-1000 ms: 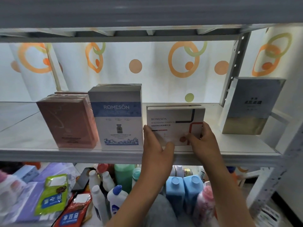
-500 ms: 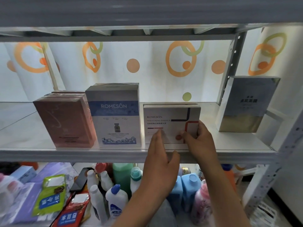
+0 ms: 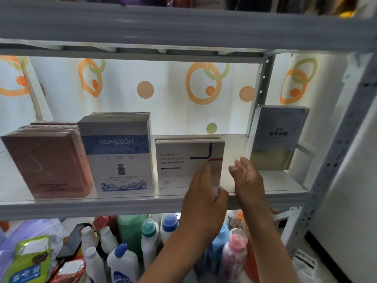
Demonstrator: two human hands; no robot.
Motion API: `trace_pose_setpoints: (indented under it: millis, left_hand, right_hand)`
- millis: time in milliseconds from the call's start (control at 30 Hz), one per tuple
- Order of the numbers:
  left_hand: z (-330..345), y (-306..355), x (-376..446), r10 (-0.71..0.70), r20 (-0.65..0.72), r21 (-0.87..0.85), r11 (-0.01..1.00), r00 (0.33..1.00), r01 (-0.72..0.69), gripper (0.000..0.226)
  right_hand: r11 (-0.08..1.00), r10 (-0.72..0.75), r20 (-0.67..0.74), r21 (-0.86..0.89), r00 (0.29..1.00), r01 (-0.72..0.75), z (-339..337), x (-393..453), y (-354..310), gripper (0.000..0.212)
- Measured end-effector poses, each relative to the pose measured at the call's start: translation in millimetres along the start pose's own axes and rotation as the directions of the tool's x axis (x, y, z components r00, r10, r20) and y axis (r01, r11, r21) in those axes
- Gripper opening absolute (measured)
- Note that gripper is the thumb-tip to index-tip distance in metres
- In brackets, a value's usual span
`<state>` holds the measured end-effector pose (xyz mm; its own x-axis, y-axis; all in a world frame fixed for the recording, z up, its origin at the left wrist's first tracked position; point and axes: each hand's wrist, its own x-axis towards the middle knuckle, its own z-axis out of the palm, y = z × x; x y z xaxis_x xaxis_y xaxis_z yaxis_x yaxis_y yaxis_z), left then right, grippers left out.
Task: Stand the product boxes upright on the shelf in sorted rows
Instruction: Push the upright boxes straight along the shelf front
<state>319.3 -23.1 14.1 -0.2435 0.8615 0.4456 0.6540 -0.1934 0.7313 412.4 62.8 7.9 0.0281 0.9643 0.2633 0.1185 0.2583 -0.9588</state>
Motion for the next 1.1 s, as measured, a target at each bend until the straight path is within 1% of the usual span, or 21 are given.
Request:
trace_pose_setpoints:
  millis: [67,133,200,267,367,433,500,567,600,667,700,800,867,933,1100]
  left_hand:
    - [15,11,5,0.024,0.053,-0.054,0.998,0.998,-0.021,0.053]
    - [32,21,11,0.042,0.099,-0.103,0.994,0.994,-0.032,0.058]
    - [51,33,22,0.065,0.129,-0.156,0.987,0.989,-0.045,0.060]
    - [69,42,37,0.062,0.132,-0.203,0.979,0.989,-0.035,0.061]
    - [99,47,67,-0.008,0.090,-0.166,0.986,0.996,0.023,0.069]
    - [115,43,91,-0.116,0.113,-0.130,0.983,0.987,0.130,0.083]
    - [127,40,113,-0.220,0.169,-0.158,0.956,0.961,0.247,0.101]
    - [131,36,130,-0.237,0.171,-0.196,0.943,0.956,0.269,0.114]
    - [133,34,136,-0.218,0.160,-0.217,0.944,0.963,0.249,0.114]
    - [138,27,145,-0.181,0.153,-0.294,0.930,0.971,0.220,0.110]
    - [141,25,149,-0.167,0.180,-0.332,0.918,0.969,0.220,0.108]
    - [155,11,161,-0.105,0.241,-0.431,0.879,0.965,0.203,0.096]
    - [155,10,164,-0.093,0.249,-0.469,0.859,0.964,0.204,0.076]
    - [152,11,164,-0.097,0.248,-0.486,0.849,0.964,0.210,0.062]
    - [146,9,152,-0.061,0.248,-0.438,0.883,0.967,0.168,0.055]
  right_hand:
    - [1.000,-0.001,-0.076,0.013,0.997,0.002,-21,2,0,0.043]
    - [1.000,0.011,-0.155,0.017,0.988,-0.008,-42,8,2,0.040]
    - [1.000,0.009,-0.231,0.003,0.973,-0.009,-62,14,6,0.040]
    - [0.999,0.006,-0.267,-0.043,0.964,-0.018,-75,21,7,0.043]
    - [0.992,0.055,-0.261,-0.099,0.964,-0.083,-88,38,10,0.046]
    - [0.979,0.124,-0.243,-0.131,0.962,-0.159,-91,53,12,0.047]
    - [0.963,0.155,-0.231,-0.183,0.961,-0.200,-94,69,14,0.047]
    - [0.955,0.142,-0.241,-0.223,0.960,-0.197,-95,83,16,0.051]
    - [0.954,0.132,-0.254,-0.232,0.958,-0.193,-94,88,15,0.055]
    - [0.955,0.103,-0.249,-0.246,0.963,-0.166,-95,98,15,0.058]
    - [0.961,0.103,-0.231,-0.228,0.968,-0.157,-96,103,15,0.055]
    - [0.979,0.156,-0.176,-0.102,0.972,-0.175,-103,113,17,0.048]
    - [0.984,0.177,-0.164,-0.003,0.971,-0.179,-106,119,19,0.046]
    - [0.983,0.183,-0.143,0.039,0.973,-0.179,-107,123,22,0.045]
    - [0.993,0.117,-0.054,-0.018,0.992,-0.118,-111,114,25,0.047]
